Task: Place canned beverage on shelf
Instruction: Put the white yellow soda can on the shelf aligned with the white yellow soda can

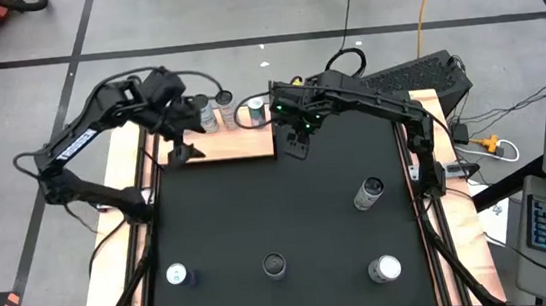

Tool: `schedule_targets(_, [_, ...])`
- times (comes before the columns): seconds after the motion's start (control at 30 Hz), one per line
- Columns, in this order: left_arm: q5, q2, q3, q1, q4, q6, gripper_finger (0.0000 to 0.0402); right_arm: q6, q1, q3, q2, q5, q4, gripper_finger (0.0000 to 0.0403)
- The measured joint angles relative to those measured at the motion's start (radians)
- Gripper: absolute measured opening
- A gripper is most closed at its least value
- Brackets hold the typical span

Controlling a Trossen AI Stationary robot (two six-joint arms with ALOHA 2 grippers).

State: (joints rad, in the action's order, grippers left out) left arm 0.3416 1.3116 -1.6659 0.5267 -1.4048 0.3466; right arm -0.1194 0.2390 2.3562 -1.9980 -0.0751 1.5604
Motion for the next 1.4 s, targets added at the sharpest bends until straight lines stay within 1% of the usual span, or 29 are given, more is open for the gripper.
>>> schedule_targets(0.2, [-0.002,-0.041,0.0,-0.076,-0.001,-0.002,0.0345,-0.046,-0.02,0.0,0.0,0.001,0.011,0.0212])
schedule_targets(0.33, [-0.01,-0.052,0.001,-0.101,-0.014,-0.001,0.0345,-0.135,-0.044,0.0,0.0,0.002,0.011,0.0212])
schedule_targets(0.43, [-0.029,-0.053,0.001,-0.111,-0.033,0.0,0.0345,-0.19,-0.071,0.0,0.004,0.05,0.011,0.0212])
schedule_targets(0.6, [-0.097,-0.055,0.024,-0.128,-0.044,-0.001,0.0345,-0.265,-0.146,0.0,0.008,0.053,0.011,0.0212])
schedule_targets(0.83, [-0.101,-0.085,0.1,-0.145,-0.044,-0.002,0.0345,-0.343,-0.267,0.0,0.008,0.044,0.011,0.0212])
schedule_targets(0.93, [-0.101,-0.093,0.121,-0.15,-0.036,-0.01,0.0345,-0.389,-0.319,0.0,0.008,-0.007,0.011,0.0212])
schedule_targets(1.0, [-0.101,-0.094,0.127,-0.152,-0.035,-0.027,0.0345,-0.437,-0.353,0.0,0.008,-0.057,0.011,0.0212])
schedule_targets(1.07, [-0.102,-0.093,0.133,-0.156,-0.034,-0.027,0.0345,-0.493,-0.392,0.0,0.008,-0.084,0.011,0.0212])
schedule_targets(1.4, [-0.101,-0.106,0.135,-0.194,-0.038,-0.042,0.0345,-0.791,-0.569,0.0,0.008,-0.086,0.011,0.0212])
